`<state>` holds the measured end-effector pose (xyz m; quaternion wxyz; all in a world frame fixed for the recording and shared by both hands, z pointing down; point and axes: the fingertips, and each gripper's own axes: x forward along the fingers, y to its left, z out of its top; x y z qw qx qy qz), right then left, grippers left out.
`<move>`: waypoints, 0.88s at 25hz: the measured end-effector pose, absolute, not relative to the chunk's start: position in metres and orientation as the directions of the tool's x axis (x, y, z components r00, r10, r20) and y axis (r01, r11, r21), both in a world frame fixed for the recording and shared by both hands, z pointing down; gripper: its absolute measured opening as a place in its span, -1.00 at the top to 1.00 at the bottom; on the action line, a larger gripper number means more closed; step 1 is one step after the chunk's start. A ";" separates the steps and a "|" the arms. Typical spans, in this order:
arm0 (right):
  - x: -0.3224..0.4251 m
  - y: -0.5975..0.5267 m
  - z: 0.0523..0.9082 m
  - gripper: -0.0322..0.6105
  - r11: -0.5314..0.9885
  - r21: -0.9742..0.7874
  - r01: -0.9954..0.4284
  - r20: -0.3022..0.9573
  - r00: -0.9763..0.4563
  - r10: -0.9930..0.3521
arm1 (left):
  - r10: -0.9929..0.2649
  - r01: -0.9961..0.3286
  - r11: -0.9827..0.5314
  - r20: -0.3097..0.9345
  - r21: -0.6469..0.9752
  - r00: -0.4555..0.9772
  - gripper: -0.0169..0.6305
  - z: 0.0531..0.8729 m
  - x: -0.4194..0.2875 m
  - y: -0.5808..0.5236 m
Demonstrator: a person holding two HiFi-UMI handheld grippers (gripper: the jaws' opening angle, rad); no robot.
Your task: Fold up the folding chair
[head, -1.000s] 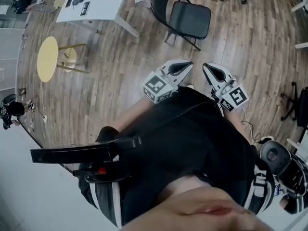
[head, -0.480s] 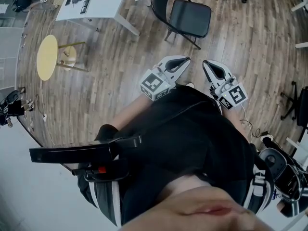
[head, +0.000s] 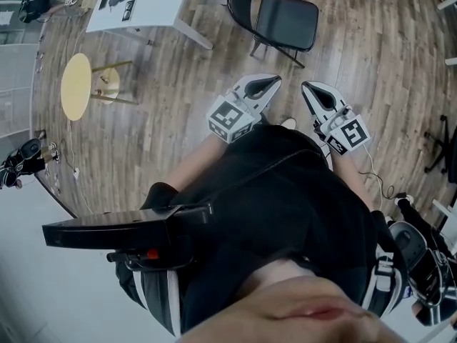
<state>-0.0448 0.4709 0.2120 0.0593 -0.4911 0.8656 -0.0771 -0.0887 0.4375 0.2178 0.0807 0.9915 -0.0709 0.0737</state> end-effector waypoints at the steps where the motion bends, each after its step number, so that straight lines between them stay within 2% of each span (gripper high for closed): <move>1: -0.044 0.468 0.212 0.87 0.499 -0.197 -0.844 -0.028 -0.504 -0.863 | -0.130 -0.153 -0.978 0.159 0.144 0.979 0.93 0.217 -0.089 0.434; 8: -0.043 0.424 0.210 0.87 0.447 -0.233 -0.864 -0.005 -0.458 -0.889 | -0.090 -0.126 -0.977 0.201 0.173 0.975 0.93 0.231 -0.091 0.381; 22: -0.072 0.304 0.210 0.87 0.371 -0.232 -0.899 0.054 -0.393 -0.918 | -0.016 -0.046 -0.980 0.153 0.195 0.988 0.93 0.231 -0.114 0.261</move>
